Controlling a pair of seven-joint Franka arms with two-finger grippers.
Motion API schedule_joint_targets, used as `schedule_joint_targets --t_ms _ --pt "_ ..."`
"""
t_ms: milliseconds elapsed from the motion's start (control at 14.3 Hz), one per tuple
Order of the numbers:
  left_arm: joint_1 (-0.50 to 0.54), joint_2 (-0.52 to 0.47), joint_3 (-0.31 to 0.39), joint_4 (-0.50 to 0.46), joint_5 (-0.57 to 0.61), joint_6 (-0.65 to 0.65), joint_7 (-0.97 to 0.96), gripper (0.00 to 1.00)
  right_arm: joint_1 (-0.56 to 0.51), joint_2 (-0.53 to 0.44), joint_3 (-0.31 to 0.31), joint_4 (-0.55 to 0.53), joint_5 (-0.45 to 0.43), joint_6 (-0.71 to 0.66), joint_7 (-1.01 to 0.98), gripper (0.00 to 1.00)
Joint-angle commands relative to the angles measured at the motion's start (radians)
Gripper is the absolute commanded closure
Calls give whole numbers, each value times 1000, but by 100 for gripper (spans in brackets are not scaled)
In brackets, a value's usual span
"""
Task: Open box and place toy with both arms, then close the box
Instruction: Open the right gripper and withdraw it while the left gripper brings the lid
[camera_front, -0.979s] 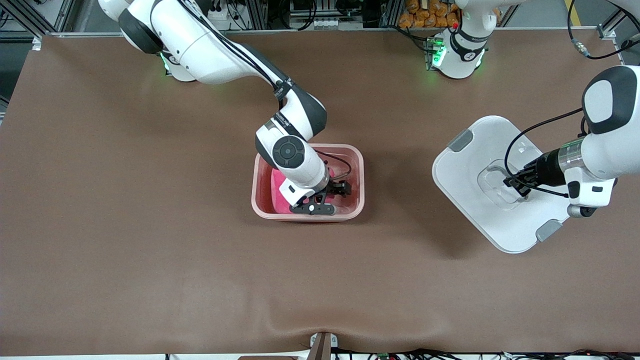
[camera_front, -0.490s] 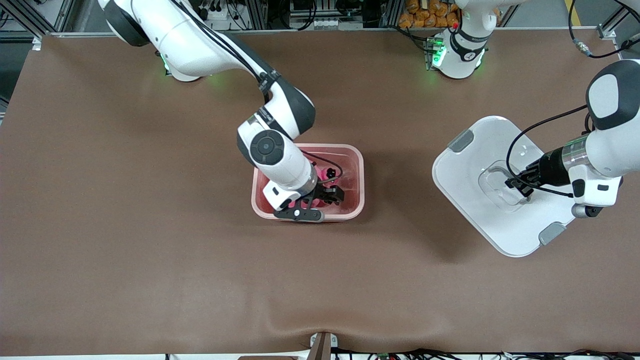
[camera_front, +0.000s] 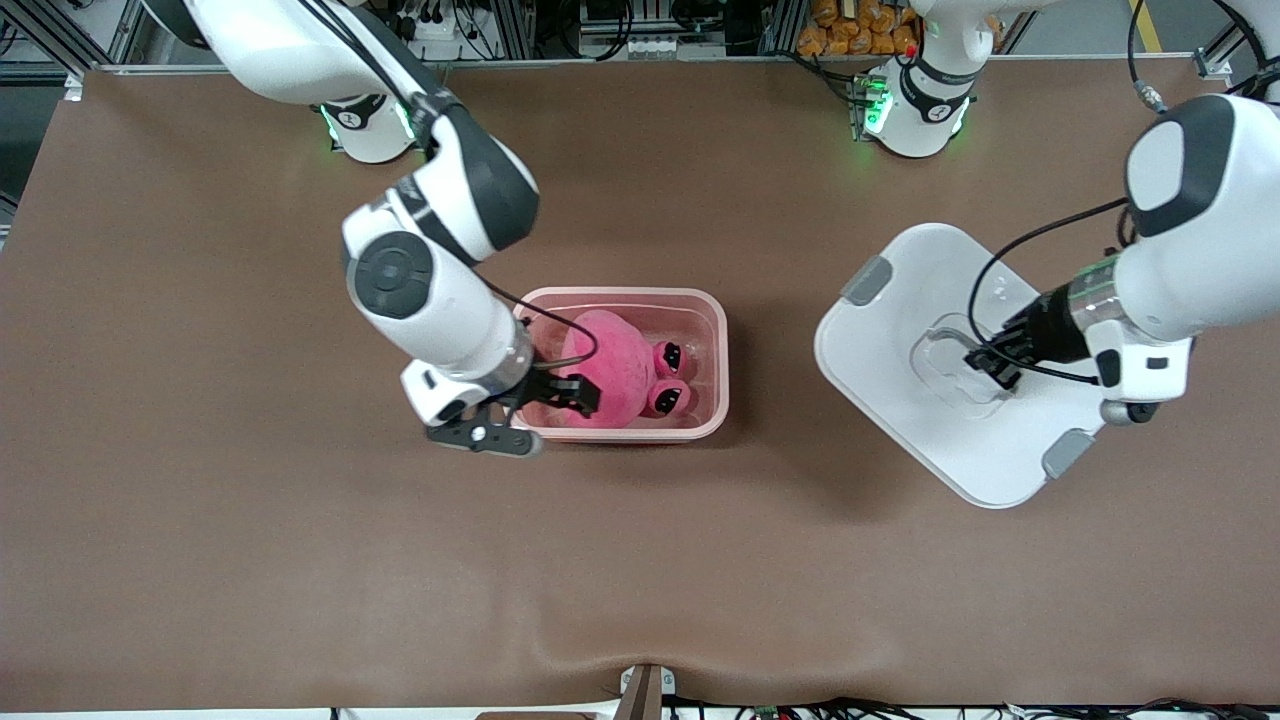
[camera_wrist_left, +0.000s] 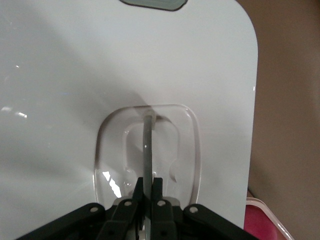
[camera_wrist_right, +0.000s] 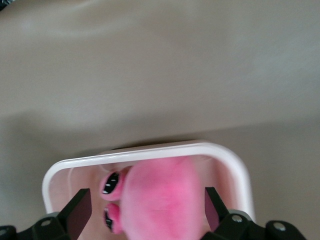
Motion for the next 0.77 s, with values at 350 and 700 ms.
schedule_joint_targets --t_ms 350,700 --pt "-68 9 -138 30 -7 57 -463 100 -206 -288 5 -239 -21 -84 -343 0" --pt "-232 61 -138 30 85 232 -750 100 -228 -379 -143 -236 -10 -248 -614 0"
